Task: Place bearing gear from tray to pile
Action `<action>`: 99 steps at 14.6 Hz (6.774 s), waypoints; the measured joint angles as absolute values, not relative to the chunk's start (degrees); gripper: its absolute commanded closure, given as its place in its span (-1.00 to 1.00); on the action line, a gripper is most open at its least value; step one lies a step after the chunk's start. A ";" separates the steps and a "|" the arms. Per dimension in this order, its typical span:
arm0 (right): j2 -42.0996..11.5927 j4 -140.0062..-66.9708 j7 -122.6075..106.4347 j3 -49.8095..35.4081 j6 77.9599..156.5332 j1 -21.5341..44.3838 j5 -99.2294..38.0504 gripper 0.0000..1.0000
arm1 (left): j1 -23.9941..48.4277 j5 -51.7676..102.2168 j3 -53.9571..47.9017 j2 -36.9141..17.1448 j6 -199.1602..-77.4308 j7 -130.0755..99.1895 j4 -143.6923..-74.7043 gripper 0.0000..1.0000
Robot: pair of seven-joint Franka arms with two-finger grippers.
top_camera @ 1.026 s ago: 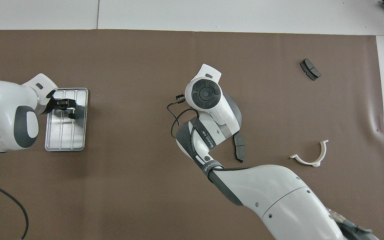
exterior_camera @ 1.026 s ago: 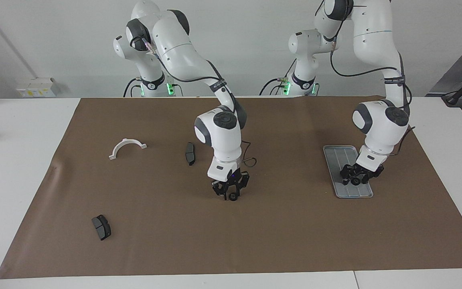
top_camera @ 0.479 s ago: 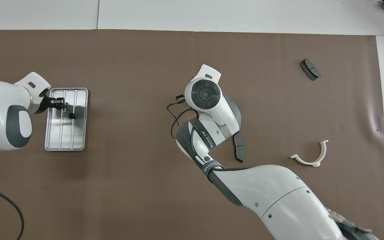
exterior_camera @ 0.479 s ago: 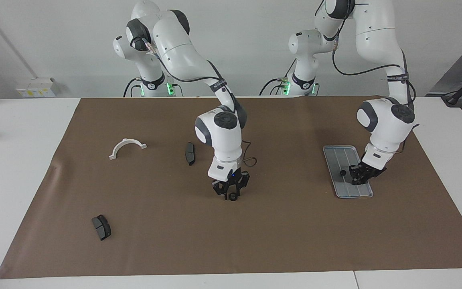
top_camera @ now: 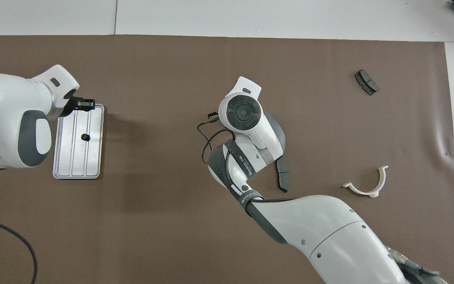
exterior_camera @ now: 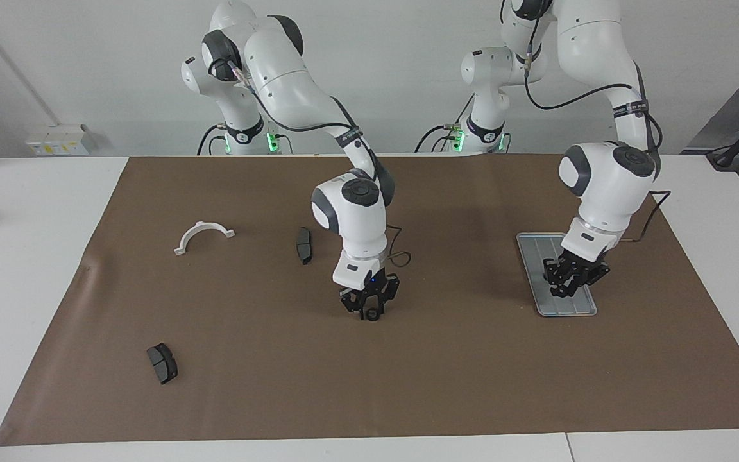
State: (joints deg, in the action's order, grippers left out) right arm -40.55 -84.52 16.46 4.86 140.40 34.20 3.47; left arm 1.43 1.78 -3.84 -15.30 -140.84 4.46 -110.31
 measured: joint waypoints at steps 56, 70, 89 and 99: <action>-34.68 -89.14 17.07 4.83 144.32 28.48 -0.55 -1.00 | 14.13 1.76 -1.02 -14.03 -131.36 -12.81 -106.32 -1.00; -41.33 -85.66 16.57 4.97 149.65 31.34 4.35 -0.13 | -0.35 1.76 -1.01 -9.44 -137.90 4.20 -119.52 -0.97; -37.89 -85.93 16.31 5.38 142.05 29.01 4.53 1.00 | -1.23 1.77 -1.42 -12.16 -148.20 4.28 -125.87 1.00; -11.24 -122.62 4.90 5.61 140.72 16.84 4.48 1.00 | 11.07 1.78 -2.93 -12.10 -145.11 -8.05 -113.02 1.00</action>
